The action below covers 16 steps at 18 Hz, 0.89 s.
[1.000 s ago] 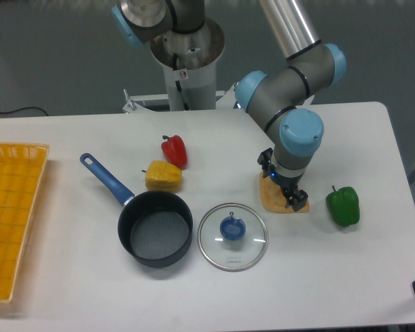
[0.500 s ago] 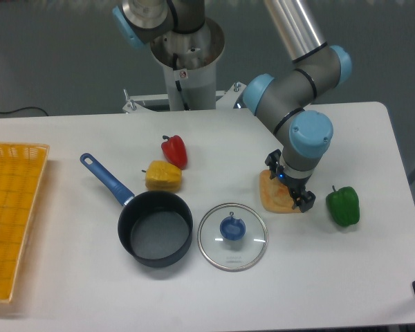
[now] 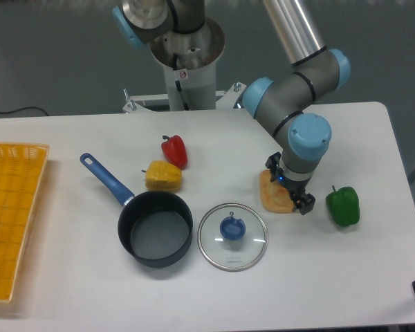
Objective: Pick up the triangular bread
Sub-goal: 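Lower the gripper onto the bread slice and close on it, then lift the gripped bread slice up off the table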
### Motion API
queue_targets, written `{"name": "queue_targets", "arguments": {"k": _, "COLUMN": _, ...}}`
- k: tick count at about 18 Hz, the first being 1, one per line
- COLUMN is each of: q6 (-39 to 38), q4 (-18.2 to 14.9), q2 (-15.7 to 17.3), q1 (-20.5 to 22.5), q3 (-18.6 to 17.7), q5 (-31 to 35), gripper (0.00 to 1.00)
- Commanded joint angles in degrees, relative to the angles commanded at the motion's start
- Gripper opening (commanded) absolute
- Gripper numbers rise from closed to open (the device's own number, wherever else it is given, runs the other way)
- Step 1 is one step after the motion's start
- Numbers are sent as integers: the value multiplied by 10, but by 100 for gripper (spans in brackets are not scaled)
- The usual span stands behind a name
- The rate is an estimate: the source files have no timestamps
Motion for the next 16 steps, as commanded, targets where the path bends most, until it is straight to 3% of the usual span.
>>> {"name": "queue_targets", "arguments": {"k": 2, "q6": 0, "q4": -1, "q2": 0, "q1": 0, "q3": 1, "q5": 0, "gripper": 98}}
{"name": "queue_targets", "arguments": {"k": 3, "q6": 0, "q4": -1, "q2": 0, "q1": 0, "q3": 1, "q5": 0, "gripper": 85}}
{"name": "queue_targets", "arguments": {"k": 6, "q6": -1, "q4": -4, "q2": -2, "q1": -1, "q3": 1, "q5": 2, "gripper": 62}}
{"name": "queue_targets", "arguments": {"k": 7, "q6": 0, "q4": -4, "q2": -3, "q1": -1, "q3": 3, "q5": 2, "gripper": 50}}
{"name": "queue_targets", "arguments": {"k": 8, "q6": -2, "q4": -5, "q2": -3, "q1": -1, "q3": 7, "q5": 3, "gripper": 30}}
{"name": "queue_targets", "arguments": {"k": 9, "q6": -1, "q4": -7, "q2": -3, "q1": -1, "q3": 9, "q5": 4, "gripper": 17}}
{"name": "queue_targets", "arguments": {"k": 12, "q6": 0, "q4": -11, "q2": 1, "q1": 0, "q3": 17, "q5": 4, "gripper": 15}}
{"name": "queue_targets", "arguments": {"k": 16, "q6": 0, "q4": -76, "q2": 7, "q1": -1, "q3": 61, "q5": 4, "gripper": 12}}
